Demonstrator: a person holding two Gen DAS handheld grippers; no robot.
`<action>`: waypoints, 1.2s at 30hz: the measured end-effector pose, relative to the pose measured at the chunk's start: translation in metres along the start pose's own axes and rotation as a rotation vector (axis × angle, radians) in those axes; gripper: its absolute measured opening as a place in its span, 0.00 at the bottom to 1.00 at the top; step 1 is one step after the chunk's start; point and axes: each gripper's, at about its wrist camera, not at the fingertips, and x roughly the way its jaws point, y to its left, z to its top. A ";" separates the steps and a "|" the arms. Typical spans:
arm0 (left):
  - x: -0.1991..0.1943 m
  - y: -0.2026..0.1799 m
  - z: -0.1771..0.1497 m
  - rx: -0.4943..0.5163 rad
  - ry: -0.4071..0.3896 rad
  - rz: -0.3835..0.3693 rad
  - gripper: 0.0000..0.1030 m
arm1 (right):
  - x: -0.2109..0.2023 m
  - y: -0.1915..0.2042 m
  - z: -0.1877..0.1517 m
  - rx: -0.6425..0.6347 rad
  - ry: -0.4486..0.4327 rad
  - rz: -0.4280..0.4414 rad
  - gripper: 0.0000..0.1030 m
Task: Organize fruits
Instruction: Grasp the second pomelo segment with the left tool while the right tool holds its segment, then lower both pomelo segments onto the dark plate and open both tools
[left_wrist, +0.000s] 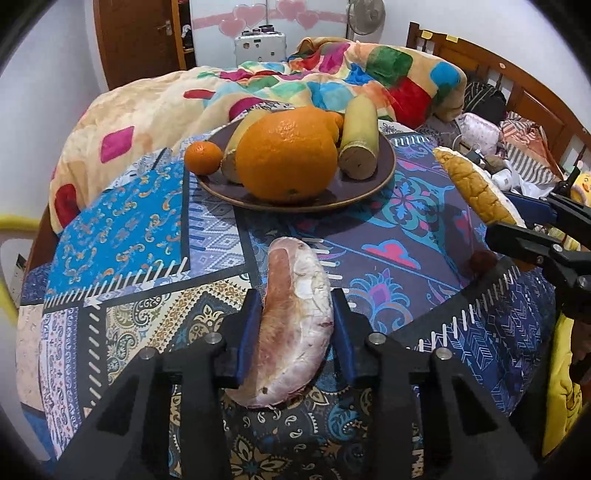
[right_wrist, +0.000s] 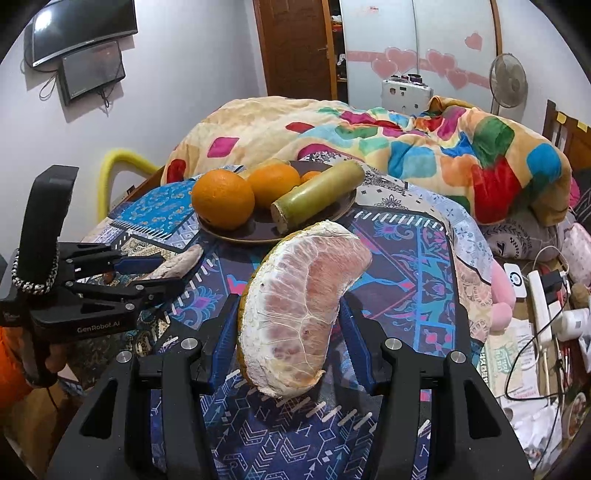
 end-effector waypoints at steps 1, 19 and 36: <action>-0.003 -0.001 0.000 0.004 -0.012 0.004 0.28 | 0.000 0.000 0.000 -0.002 0.001 0.001 0.48; -0.050 0.011 0.011 -0.040 -0.123 0.027 0.21 | -0.016 0.011 0.016 -0.022 -0.056 0.000 0.48; -0.057 0.029 0.054 -0.048 -0.211 0.033 0.21 | 0.006 0.015 0.054 -0.027 -0.100 -0.005 0.48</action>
